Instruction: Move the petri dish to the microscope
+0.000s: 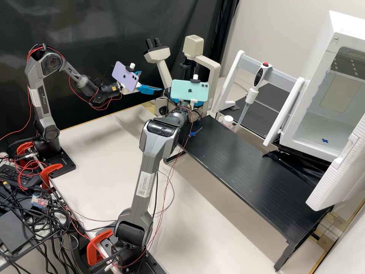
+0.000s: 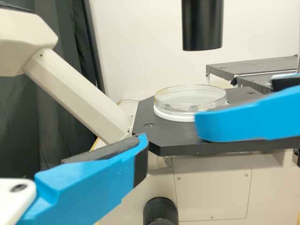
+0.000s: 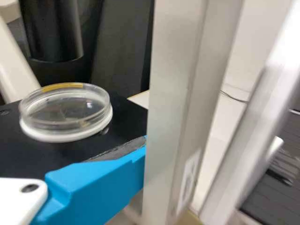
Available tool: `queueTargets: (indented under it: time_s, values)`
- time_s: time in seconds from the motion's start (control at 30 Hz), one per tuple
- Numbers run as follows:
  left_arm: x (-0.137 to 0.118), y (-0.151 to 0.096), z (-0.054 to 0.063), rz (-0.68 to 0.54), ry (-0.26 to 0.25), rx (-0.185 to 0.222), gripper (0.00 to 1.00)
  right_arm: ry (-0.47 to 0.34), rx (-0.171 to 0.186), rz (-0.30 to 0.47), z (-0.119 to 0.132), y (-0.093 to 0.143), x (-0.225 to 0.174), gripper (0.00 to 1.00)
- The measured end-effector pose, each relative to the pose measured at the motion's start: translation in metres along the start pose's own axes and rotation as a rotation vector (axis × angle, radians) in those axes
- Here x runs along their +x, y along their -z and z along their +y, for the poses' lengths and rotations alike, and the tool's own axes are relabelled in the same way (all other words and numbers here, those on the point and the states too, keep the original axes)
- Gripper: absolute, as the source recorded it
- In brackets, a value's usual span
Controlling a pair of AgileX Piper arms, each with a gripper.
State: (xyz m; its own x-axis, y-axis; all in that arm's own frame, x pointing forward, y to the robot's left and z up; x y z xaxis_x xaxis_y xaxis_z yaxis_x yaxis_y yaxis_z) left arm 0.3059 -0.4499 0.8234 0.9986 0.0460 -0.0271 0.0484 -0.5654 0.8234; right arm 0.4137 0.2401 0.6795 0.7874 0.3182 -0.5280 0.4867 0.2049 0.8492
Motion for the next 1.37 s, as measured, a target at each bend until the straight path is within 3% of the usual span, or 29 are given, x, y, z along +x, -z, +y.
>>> queueTargets:
  time_s: [0.1,0.43,0.77,1.1,1.23,1.37]
  values:
    - [0.0,0.0,0.0,0.0,0.0,0.0,1.0,-0.004,-0.014,0.03,-0.002,0.004,-0.019,1.0]
    - [0.0,0.0,0.0,0.0,0.0,0.0,1.0,-0.073,0.004,0.15,0.0,0.02,-0.082,1.0]
    - [0.0,0.0,0.0,0.0,0.0,0.0,1.0,-0.201,-0.064,0.201,0.003,0.012,-0.159,1.0]
    - [0.0,0.0,0.0,0.0,0.0,0.0,1.0,-0.477,-0.016,0.199,0.004,-0.027,-0.233,1.0]
    - [0.0,0.0,0.0,0.0,0.0,0.0,1.0,-0.509,0.012,0.14,-0.002,-0.05,-0.25,1.0]
    - [0.0,0.0,0.0,0.0,0.0,0.0,1.0,-0.52,0.07,0.078,-0.004,-0.067,-0.261,1.0]
